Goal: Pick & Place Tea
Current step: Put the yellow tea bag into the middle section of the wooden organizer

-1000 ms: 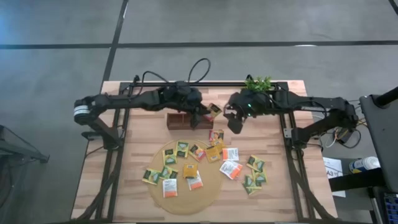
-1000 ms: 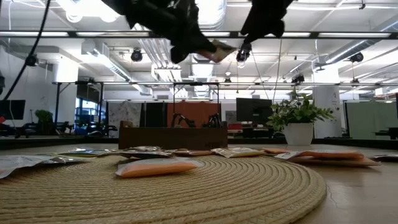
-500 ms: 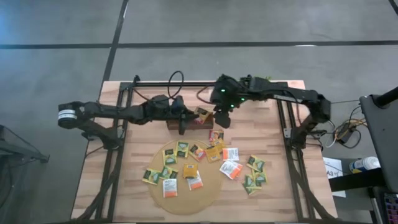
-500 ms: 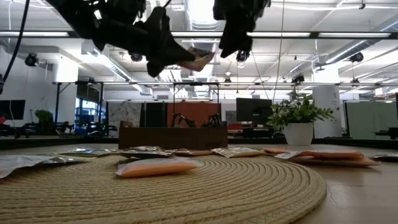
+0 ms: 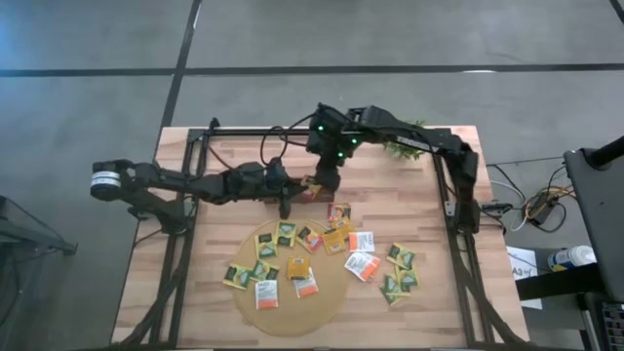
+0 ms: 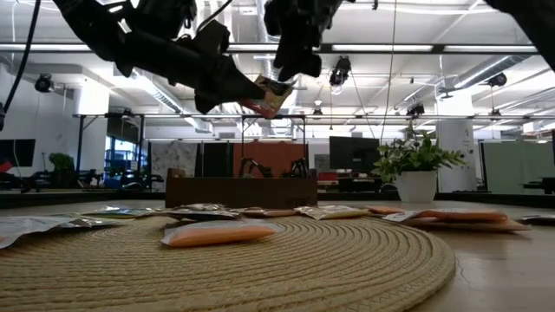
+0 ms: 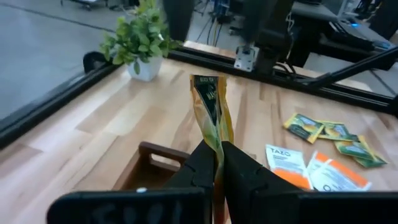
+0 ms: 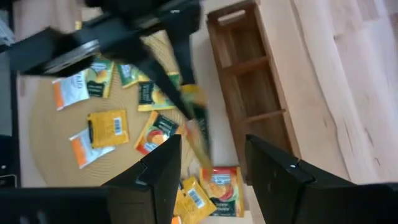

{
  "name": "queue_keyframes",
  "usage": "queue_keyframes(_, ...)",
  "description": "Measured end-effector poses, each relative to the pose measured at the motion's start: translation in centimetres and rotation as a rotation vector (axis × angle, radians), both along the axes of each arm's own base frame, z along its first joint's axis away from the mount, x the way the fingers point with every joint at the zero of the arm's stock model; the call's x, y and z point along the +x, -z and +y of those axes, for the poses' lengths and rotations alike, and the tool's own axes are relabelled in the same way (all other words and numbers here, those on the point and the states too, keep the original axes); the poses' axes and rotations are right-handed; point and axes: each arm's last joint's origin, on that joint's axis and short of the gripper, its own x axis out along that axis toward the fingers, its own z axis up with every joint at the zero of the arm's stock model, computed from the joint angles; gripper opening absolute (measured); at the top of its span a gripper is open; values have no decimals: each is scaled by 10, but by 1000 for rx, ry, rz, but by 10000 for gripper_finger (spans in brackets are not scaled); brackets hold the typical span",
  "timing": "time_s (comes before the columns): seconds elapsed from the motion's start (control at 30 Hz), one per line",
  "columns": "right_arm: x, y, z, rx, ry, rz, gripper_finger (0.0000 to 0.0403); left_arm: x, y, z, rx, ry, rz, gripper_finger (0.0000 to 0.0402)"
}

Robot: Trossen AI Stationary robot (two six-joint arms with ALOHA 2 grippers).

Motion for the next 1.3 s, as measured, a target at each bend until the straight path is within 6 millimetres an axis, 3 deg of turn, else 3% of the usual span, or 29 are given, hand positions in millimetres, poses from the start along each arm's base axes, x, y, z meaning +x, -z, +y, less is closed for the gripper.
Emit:
queue_keyframes(0.17,15,13,-3,18,1,54,171,1,-2,-1,9,-1,-18,21)
queue_keyframes(0.47,16,15,-3,34,1,80,165,-6,6,-1,14,-26,-12,21)
queue_keyframes(1.3,22,20,-2,45,-47,52,10,-11,8,-3,-29,1,-57,27)
